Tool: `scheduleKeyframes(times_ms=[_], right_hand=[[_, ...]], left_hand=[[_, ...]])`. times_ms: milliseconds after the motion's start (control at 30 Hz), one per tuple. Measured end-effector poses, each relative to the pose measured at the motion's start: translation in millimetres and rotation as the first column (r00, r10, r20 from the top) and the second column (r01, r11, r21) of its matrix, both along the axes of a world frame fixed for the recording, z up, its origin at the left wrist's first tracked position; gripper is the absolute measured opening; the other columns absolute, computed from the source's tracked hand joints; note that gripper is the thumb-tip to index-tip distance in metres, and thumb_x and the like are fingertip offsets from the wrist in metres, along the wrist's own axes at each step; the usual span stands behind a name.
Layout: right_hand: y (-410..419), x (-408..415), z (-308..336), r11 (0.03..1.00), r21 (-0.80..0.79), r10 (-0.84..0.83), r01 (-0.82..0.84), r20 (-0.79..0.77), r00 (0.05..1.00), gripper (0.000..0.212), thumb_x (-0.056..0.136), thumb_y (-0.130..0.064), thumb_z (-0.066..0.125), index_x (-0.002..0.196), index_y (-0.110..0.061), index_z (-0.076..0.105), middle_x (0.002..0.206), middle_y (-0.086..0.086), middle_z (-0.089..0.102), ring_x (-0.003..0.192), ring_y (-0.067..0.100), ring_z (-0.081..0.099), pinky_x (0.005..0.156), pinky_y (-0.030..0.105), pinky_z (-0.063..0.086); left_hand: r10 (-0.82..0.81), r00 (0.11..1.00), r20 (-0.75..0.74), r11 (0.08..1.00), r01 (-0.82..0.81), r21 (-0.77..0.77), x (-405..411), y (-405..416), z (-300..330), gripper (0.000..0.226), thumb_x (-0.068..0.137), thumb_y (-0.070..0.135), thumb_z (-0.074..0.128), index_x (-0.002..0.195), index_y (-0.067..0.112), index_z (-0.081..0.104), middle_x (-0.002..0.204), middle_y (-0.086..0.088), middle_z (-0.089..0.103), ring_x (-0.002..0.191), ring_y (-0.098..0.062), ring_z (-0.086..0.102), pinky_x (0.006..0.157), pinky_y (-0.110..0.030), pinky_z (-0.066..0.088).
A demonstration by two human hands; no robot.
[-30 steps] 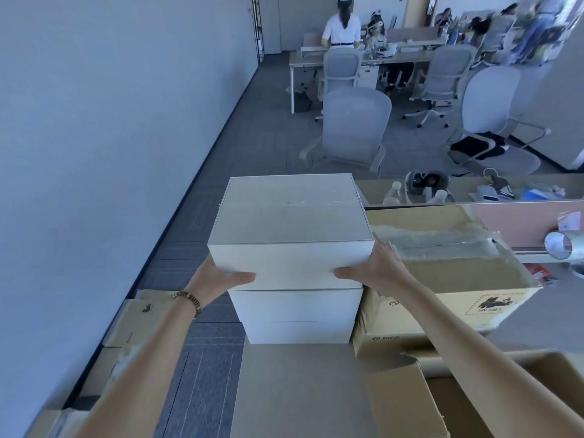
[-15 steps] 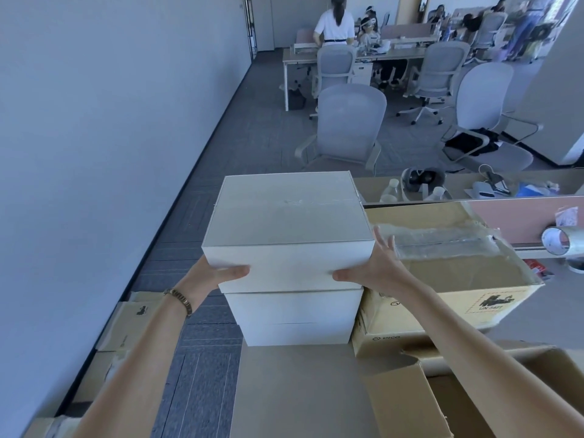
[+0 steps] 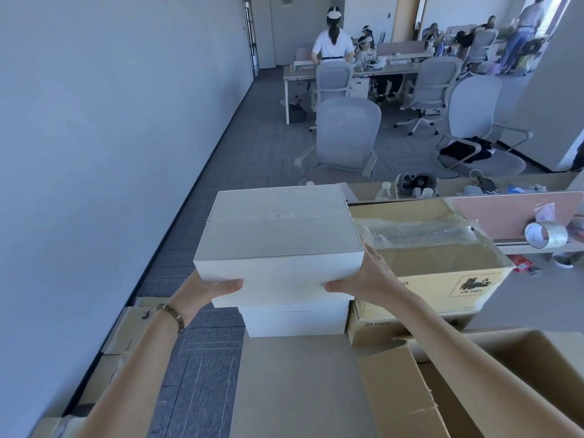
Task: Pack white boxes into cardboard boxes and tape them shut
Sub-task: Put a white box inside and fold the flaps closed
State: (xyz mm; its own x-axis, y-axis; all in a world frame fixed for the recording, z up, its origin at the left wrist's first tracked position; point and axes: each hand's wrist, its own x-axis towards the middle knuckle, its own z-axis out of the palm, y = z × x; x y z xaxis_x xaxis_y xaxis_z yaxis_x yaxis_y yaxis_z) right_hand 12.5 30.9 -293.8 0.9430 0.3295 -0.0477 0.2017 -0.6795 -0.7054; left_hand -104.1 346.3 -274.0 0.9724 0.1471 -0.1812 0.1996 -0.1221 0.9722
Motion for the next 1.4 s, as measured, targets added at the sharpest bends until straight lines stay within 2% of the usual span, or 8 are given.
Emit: scheduleKeyframes(times_ms=[133, 300, 533, 700, 800, 933, 1167, 1400], right_hand=[[-7, -18, -2, 0.999, 0.045, 0.019, -0.017, -0.039, 0.999, 0.106, 0.055, -0.058, 0.085, 0.145, -0.047, 0.031, 0.116, -0.025, 0.057, 0.115, 0.009, 0.052, 0.094, 0.032, 0.045], [-15, -37, 0, 0.994, 0.101, 0.048, -0.041, -0.064, 0.997, 0.100, 0.061, -0.046, 0.088, 0.144, -0.046, 0.032, 0.096, -0.050, 0.055, 0.095, -0.017, 0.052, 0.073, 0.017, 0.041], [-22, -51, -10, 0.958, 0.272, 0.149, -0.090, -0.204, 0.968, 0.094, 0.063, -0.025, 0.093, 0.142, -0.040, 0.043, 0.113, -0.028, 0.067, 0.109, -0.004, 0.062, 0.096, 0.029, 0.052], [-29, -56, -20, 0.939, 0.333, 0.182, -0.090, -0.257, 0.949, 0.092, 0.064, -0.024, 0.093, 0.140, -0.040, 0.045, 0.115, -0.025, 0.068, 0.110, -0.004, 0.063, 0.090, 0.023, 0.052], [-34, -59, -21, 0.928, 0.358, 0.208, -0.102, -0.271, 0.940, 0.092, 0.057, -0.029, 0.095, 0.136, -0.038, 0.049, 0.118, -0.020, 0.069, 0.113, 0.002, 0.063, 0.096, 0.032, 0.054], [-43, -69, -21, 0.912, 0.381, 0.268, -0.155, -0.266, 0.926, 0.094, 0.055, -0.032, 0.095, 0.136, -0.041, 0.049, 0.121, -0.017, 0.069, 0.115, 0.005, 0.064, 0.098, 0.037, 0.053], [-75, -102, -17, 0.886, 0.420, 0.323, -0.198, -0.253, 0.912, 0.088, 0.067, -0.015, 0.092, 0.138, -0.043, 0.048, 0.116, -0.024, 0.069, 0.107, -0.006, 0.063, 0.087, 0.023, 0.050], [-129, -124, 4, 0.878, 0.430, 0.336, -0.213, -0.236, 0.912, 0.087, 0.070, -0.013, 0.090, 0.137, -0.045, 0.045, 0.104, -0.037, 0.066, 0.093, -0.018, 0.060, 0.072, 0.010, 0.048]], left_hand=[[0.024, 1.000, -0.005, 1.000, -0.024, 0.002, -18, -3, -5, 0.058, 0.062, 0.029, 0.087, 0.116, 0.023, 0.065, 0.107, 0.010, 0.075, 0.101, -0.008, 0.070, 0.094, -0.031, 0.052], [0.054, 0.997, -0.047, 0.999, -0.054, -0.002, -43, -15, -5, 0.055, 0.069, 0.018, 0.086, 0.121, 0.019, 0.065, 0.113, 0.004, 0.074, 0.106, -0.011, 0.069, 0.099, -0.036, 0.050], [0.176, 0.983, -0.057, 0.984, -0.177, -0.020, -79, -36, -7, 0.049, 0.062, 0.019, 0.091, 0.107, 0.017, 0.071, 0.099, 0.008, 0.077, 0.093, -0.004, 0.072, 0.086, -0.025, 0.052], [0.223, 0.974, -0.049, 0.974, -0.224, -0.021, -98, -45, -15, 0.076, 0.045, 0.043, 0.098, 0.110, 0.014, 0.072, 0.105, 0.003, 0.076, 0.097, -0.006, 0.072, 0.084, -0.024, 0.051], [0.231, 0.972, -0.033, 0.973, -0.231, 0.002, -110, -56, -16, 0.042, 0.072, 0.010, 0.085, 0.110, 0.015, 0.069, 0.098, 0.010, 0.077, 0.092, -0.002, 0.071, 0.076, -0.015, 0.055], [0.265, 0.964, 0.001, 0.964, -0.265, 0.007, -133, -73, -18, 0.039, 0.077, -0.005, 0.076, 0.112, 0.011, 0.069, 0.101, 0.007, 0.077, 0.096, -0.008, 0.072, 0.071, -0.013, 0.054], [0.311, 0.950, 0.014, 0.950, -0.311, -0.031, -175, -110, -20, 0.063, 0.054, 0.027, 0.093, 0.111, 0.012, 0.070, 0.104, 0.003, 0.076, 0.094, -0.007, 0.072, 0.069, -0.016, 0.056], [0.375, 0.926, 0.032, 0.927, -0.374, -0.034, -212, -159, -20, 0.077, 0.045, 0.039, 0.097, 0.111, 0.006, 0.073, 0.113, -0.008, 0.074, 0.109, -0.022, 0.070, 0.100, -0.041, 0.051]])
